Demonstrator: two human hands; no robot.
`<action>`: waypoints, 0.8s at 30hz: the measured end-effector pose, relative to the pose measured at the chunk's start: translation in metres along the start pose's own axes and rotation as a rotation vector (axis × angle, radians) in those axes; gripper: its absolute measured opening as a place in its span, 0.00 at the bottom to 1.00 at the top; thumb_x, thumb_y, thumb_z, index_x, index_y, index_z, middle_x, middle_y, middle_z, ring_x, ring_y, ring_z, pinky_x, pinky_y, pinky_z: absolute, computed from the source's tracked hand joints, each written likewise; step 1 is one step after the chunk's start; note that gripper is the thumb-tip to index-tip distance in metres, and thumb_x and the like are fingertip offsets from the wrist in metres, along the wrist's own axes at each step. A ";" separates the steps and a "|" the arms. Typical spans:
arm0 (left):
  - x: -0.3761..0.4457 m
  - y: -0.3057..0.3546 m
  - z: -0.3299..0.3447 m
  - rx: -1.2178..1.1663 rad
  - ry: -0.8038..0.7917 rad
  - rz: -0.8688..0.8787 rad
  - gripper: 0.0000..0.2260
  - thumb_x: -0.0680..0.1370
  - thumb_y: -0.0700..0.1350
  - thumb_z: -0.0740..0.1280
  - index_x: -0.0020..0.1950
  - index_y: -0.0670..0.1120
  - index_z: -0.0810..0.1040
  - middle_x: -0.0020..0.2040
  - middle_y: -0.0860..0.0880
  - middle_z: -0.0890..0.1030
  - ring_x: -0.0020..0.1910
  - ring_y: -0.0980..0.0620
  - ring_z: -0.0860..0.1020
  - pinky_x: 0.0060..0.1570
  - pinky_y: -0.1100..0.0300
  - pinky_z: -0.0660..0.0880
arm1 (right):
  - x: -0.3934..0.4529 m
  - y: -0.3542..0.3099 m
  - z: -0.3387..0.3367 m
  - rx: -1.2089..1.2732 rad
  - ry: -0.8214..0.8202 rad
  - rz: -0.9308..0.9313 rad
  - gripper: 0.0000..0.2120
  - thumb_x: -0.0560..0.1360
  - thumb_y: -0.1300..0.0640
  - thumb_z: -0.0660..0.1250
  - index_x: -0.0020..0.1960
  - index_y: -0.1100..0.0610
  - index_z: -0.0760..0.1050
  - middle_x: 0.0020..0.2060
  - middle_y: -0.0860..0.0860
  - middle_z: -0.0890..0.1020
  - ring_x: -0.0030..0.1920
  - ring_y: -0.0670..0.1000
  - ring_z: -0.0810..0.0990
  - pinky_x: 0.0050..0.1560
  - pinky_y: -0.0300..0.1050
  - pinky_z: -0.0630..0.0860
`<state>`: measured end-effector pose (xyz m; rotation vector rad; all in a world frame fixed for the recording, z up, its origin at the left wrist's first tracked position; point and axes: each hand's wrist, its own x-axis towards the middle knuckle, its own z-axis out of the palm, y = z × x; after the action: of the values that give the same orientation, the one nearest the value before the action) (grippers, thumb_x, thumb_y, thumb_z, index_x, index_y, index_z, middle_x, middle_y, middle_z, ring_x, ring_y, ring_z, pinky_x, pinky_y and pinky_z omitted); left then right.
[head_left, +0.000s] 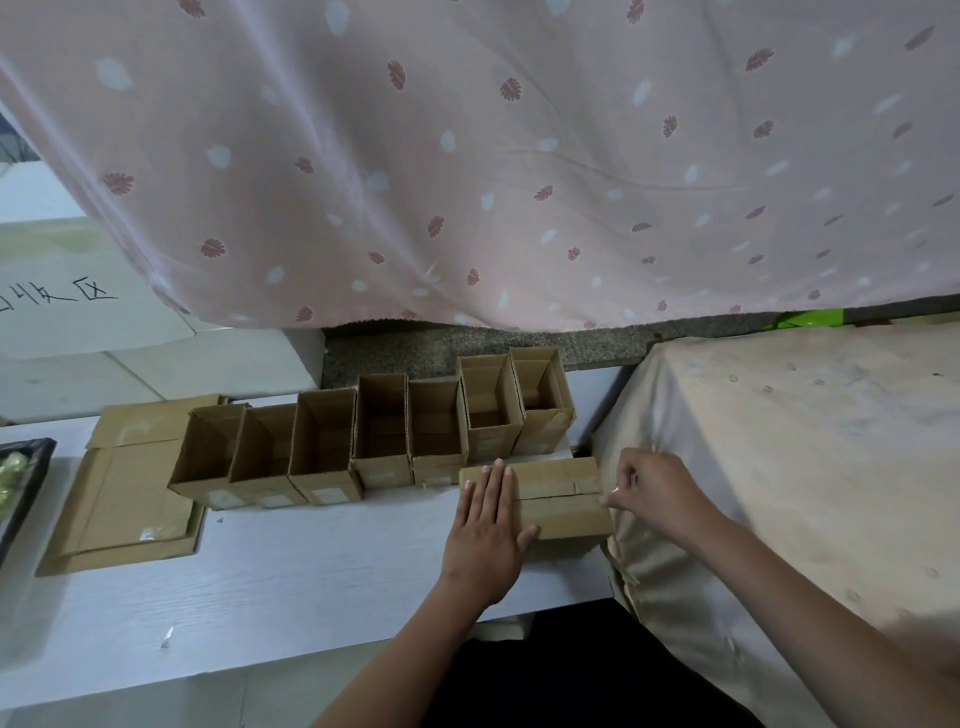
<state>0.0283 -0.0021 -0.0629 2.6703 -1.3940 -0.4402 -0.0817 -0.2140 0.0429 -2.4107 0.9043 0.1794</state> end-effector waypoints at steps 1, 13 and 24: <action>0.000 0.000 0.001 -0.002 0.000 -0.001 0.37 0.78 0.66 0.31 0.80 0.43 0.34 0.81 0.45 0.33 0.78 0.48 0.31 0.78 0.48 0.36 | -0.001 0.001 0.001 0.008 -0.022 -0.015 0.16 0.66 0.55 0.80 0.41 0.51 0.73 0.35 0.49 0.79 0.38 0.48 0.79 0.39 0.44 0.75; 0.001 -0.001 0.002 -0.021 -0.001 -0.006 0.38 0.77 0.67 0.30 0.80 0.44 0.32 0.80 0.46 0.32 0.78 0.49 0.30 0.78 0.49 0.34 | -0.003 0.008 0.011 0.028 -0.065 0.006 0.11 0.71 0.58 0.77 0.40 0.48 0.75 0.46 0.48 0.78 0.41 0.45 0.78 0.39 0.34 0.71; -0.006 -0.010 0.000 -0.063 0.045 -0.022 0.37 0.79 0.67 0.33 0.80 0.45 0.32 0.80 0.47 0.32 0.78 0.51 0.29 0.77 0.53 0.31 | -0.003 0.013 0.001 0.033 0.039 -0.048 0.08 0.74 0.56 0.75 0.53 0.53 0.85 0.47 0.50 0.79 0.48 0.52 0.80 0.51 0.40 0.73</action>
<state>0.0327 0.0083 -0.0635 2.6313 -1.3172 -0.4168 -0.0921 -0.2196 0.0372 -2.4100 0.8586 0.0992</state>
